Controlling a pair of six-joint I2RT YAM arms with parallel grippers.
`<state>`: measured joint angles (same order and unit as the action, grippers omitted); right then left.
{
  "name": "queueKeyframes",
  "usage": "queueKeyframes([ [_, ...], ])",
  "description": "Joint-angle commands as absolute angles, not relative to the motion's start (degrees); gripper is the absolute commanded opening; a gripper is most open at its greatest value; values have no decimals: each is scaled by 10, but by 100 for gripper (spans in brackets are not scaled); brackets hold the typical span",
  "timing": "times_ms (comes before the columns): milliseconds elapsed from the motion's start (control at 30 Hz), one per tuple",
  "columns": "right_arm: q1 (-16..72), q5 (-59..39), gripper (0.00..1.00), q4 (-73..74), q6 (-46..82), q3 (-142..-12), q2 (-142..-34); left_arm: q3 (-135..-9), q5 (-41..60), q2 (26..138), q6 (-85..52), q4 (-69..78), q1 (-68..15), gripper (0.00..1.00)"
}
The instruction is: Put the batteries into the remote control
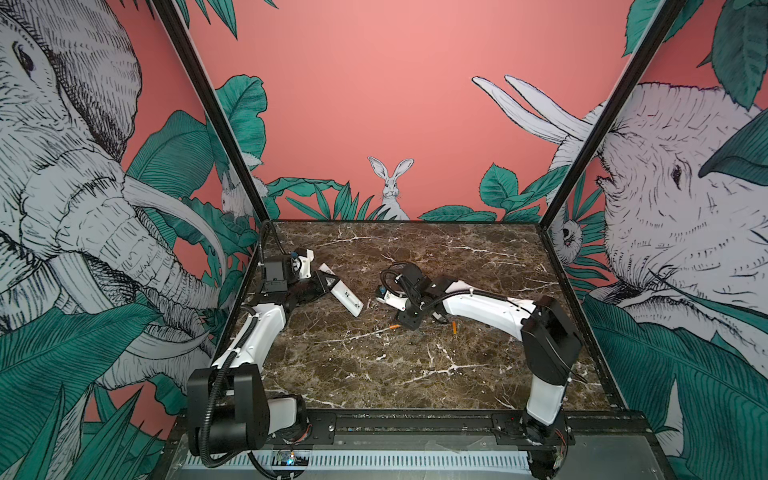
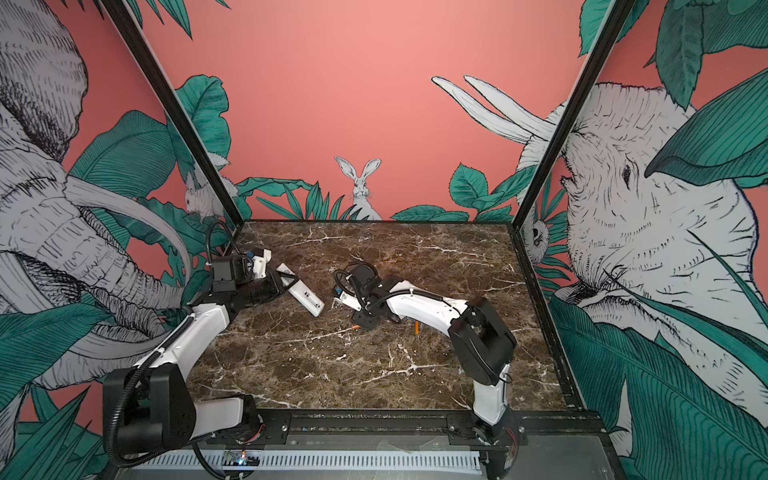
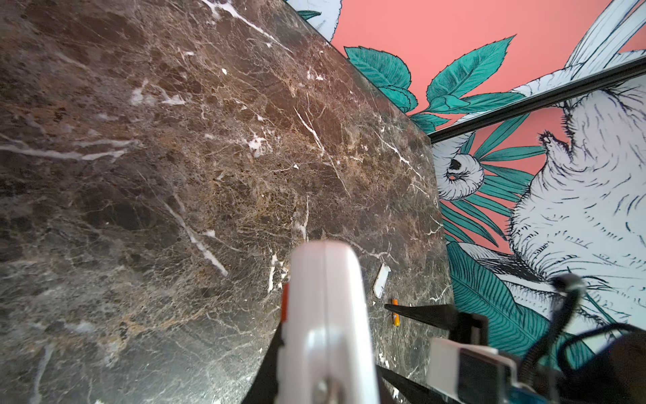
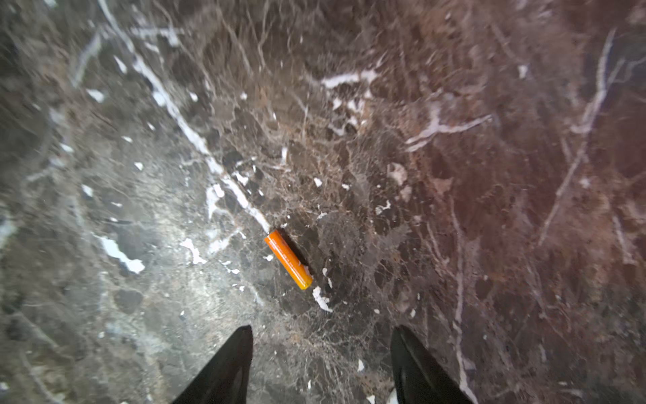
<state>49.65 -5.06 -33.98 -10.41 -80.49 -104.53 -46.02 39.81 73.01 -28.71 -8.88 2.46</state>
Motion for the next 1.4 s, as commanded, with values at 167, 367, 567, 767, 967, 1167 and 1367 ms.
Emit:
queueKeyframes([
  [167, 492, -175, 73, -499, 356, -896, -1094, -469, 416, 727, -296, -68, 34, 20],
  [367, 504, -229, 73, -323, 633, -742, -1037, -462, 424, 717, -302, -57, 35, 20],
  [567, 500, -194, 73, -364, 724, -775, -1046, -449, 436, 714, -318, -32, 34, 20],
  [767, 482, -180, 69, -363, 776, -814, -1091, -450, 456, 722, -336, -11, 34, 20],
  [967, 470, -173, 65, -366, 818, -855, -1140, -454, 466, 718, -346, 1, 36, 21],
  [1167, 467, -170, 64, -378, 843, -876, -1164, -447, 463, 691, -349, 4, 47, 21],
  [1367, 460, -151, 62, -402, 859, -890, -1186, -456, 470, 677, -346, -4, 49, 21],
])
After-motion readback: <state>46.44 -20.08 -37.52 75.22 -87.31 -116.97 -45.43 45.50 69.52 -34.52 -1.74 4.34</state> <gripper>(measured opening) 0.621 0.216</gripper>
